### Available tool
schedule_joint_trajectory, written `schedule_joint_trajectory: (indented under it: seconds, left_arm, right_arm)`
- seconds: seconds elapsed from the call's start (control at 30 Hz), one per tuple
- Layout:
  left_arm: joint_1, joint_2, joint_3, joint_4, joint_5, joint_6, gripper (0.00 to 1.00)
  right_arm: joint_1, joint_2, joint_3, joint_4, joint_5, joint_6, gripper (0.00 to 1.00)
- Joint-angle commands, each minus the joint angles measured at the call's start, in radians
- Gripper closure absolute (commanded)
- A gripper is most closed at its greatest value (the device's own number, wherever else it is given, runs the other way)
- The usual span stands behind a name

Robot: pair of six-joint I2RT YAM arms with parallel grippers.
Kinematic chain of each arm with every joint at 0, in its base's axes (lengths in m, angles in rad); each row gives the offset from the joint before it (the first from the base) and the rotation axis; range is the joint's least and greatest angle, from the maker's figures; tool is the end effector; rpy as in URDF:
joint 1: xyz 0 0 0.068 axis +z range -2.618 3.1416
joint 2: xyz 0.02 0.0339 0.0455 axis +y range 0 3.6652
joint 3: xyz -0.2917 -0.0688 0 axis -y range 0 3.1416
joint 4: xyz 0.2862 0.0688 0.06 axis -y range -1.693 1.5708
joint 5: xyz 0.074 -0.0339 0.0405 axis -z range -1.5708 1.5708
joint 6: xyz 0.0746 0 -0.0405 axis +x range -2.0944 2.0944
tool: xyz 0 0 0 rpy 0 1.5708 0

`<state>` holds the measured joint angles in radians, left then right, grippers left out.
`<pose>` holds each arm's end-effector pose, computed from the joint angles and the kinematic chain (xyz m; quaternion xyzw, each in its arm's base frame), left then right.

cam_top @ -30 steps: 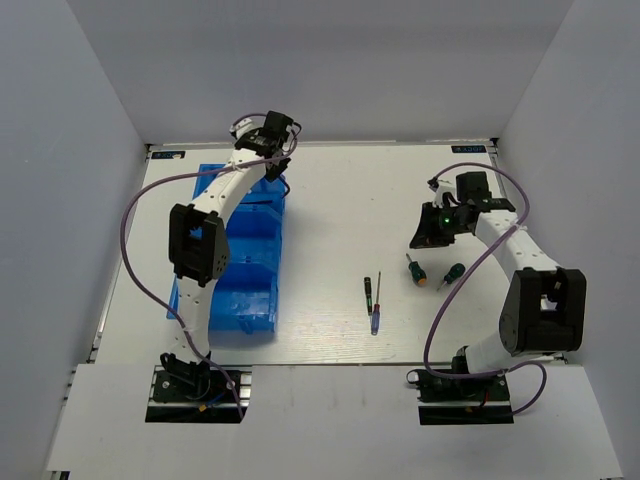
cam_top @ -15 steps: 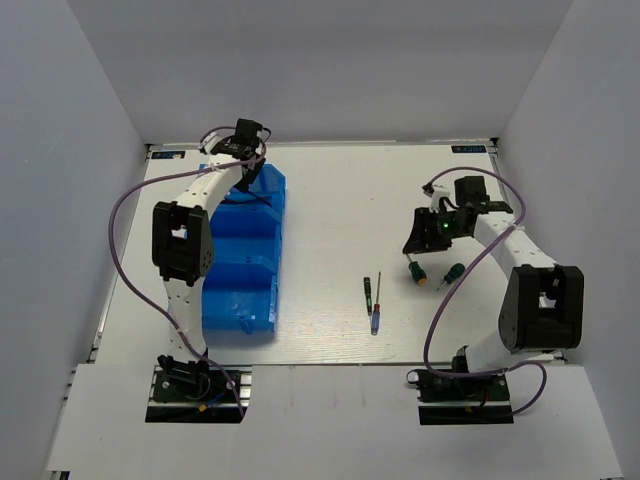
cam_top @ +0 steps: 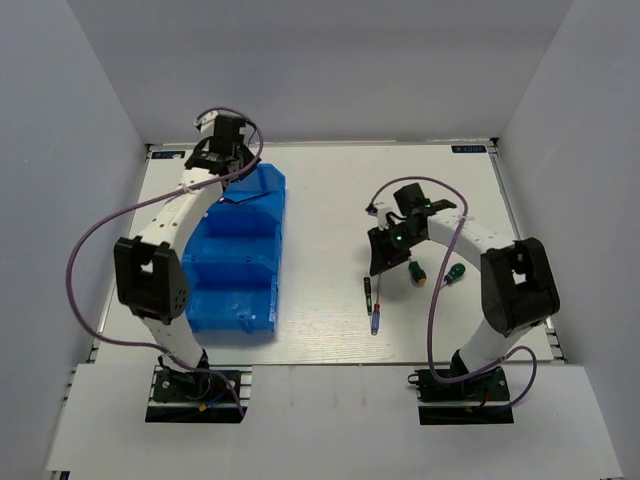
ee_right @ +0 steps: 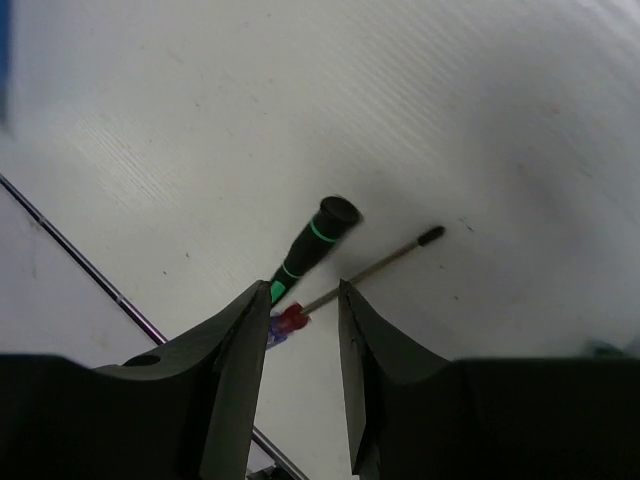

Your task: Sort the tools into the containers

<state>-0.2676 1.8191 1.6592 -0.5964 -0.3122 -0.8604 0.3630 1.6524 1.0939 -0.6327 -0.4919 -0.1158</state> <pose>0.4779 -0.1073 0.3104 -0.3238 0.8495 -0.0885 0.4070 0.3334 0.1643 0.1736 -0.2705 0.9144 0.2598 0.1521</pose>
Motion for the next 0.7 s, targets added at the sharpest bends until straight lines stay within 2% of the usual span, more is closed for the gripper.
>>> schedule_joint_trajectory:
  seconds: [0.0,0.03,0.07,0.1,0.23,0.3,0.43,0.67]
  left_arm:
    - [-0.002,-0.147,-0.056,0.07,0.197,0.289,1.0]
    - [-0.011,-0.188,-0.096,0.04,0.276,0.325,0.93]
    - [-0.012,-0.213,-0.123,0.029,0.316,0.363,0.8]
    - [-0.012,-0.239,-0.145,0.003,0.331,0.415,0.51]
    - [-0.021,-0.42,-0.335,-0.026,0.396,0.474,0.18]
    - [-0.021,-0.539,-0.39,-0.016,0.397,0.483,0.17]
    - [-0.03,-0.674,-0.469,-0.029,0.412,0.474,0.15]
    - [-0.03,-0.774,-0.489,-0.115,0.412,0.474,0.15]
  right_arm:
    - [0.074,0.043,0.052,-0.004,0.067,0.051,0.6]
    - [0.083,0.05,0.054,-0.007,0.113,0.063,0.6]
    - [0.114,0.055,0.05,-0.005,0.133,0.086,0.6]
    - [0.12,0.056,0.04,0.002,0.165,0.096,0.6]
    - [0.163,0.069,0.008,0.027,0.2,0.132,0.57]
    - [0.194,0.081,0.003,0.037,0.236,0.151,0.57]
    - [0.255,0.138,0.007,0.05,0.289,0.194,0.57]
    - [0.313,0.21,0.029,0.037,0.449,0.303,0.57]
